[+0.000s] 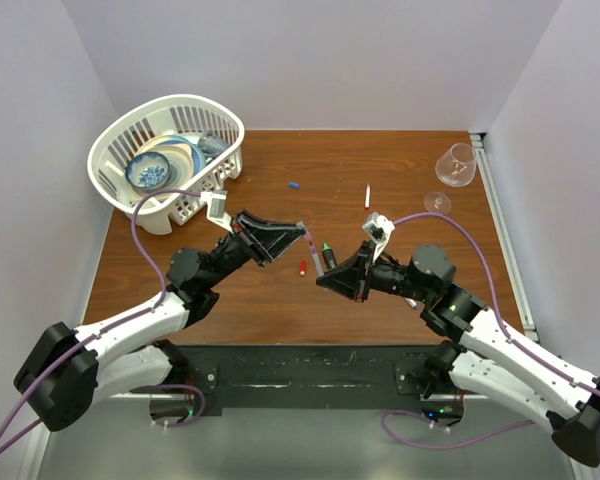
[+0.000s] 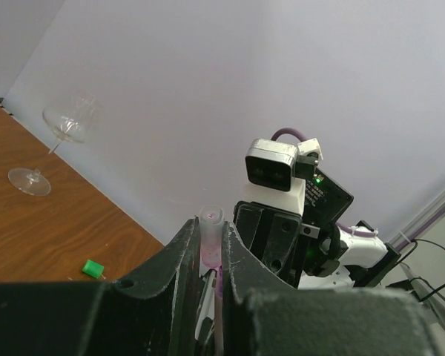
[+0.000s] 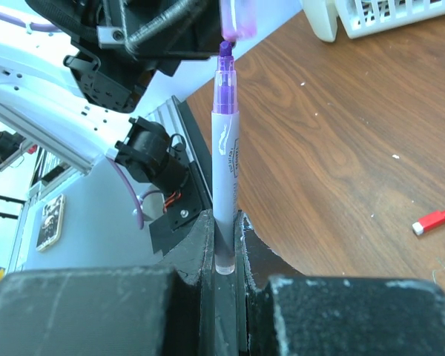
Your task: Insert the pens into the pen caps
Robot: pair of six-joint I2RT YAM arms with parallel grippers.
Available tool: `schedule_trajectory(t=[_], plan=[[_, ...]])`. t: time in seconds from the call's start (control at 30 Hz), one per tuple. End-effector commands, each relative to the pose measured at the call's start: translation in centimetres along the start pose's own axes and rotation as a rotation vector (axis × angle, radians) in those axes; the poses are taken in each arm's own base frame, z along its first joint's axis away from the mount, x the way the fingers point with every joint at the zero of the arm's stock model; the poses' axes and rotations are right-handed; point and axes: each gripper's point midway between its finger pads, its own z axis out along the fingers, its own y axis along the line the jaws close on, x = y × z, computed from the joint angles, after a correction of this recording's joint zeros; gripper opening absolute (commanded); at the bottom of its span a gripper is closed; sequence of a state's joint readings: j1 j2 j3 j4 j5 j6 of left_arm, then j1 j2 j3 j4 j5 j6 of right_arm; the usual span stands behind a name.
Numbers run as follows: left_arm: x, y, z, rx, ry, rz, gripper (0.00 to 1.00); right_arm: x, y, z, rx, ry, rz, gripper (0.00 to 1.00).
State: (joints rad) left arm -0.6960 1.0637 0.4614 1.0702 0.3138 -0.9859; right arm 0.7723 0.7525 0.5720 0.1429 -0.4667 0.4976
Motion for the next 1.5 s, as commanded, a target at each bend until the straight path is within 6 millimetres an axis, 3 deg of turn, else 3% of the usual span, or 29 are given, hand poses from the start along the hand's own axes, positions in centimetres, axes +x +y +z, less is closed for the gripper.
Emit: schedule_trajectory(t=[0.0, 0.4, 0.63, 1.2, 1.47], plan=[[-1.3, -1.9, 0.6, 0.053, -0.037, 0.05, 0.0, -2.5, 1.8, -0.2, -0.047, -0.057, -0.04, 0.0], [0.3, -2.6, 0.5, 0.083, 0.005, 0.034, 0.0, -2.7, 1.5, -0.1, -0.026, -0.057, -0.05, 0.0], [0.8, -1.6, -0.2, 0.035, 0.013, 0.047, 0.0, -2.9, 1.6, -0.4, -0.023, -0.063, -0.055, 0.0], [-2.3, -3.2, 1.6, 0.034, -0.058, 0.087, 0.0, -2.0, 1.6, -0.6, -0.029, -0.04, -0.039, 0.0], [-1.9, -2.9, 1.2, 0.017, -0.039, 0.093, 0.0, -2.5, 1.8, -0.6, -0.03, -0.048, -0.045, 0.0]])
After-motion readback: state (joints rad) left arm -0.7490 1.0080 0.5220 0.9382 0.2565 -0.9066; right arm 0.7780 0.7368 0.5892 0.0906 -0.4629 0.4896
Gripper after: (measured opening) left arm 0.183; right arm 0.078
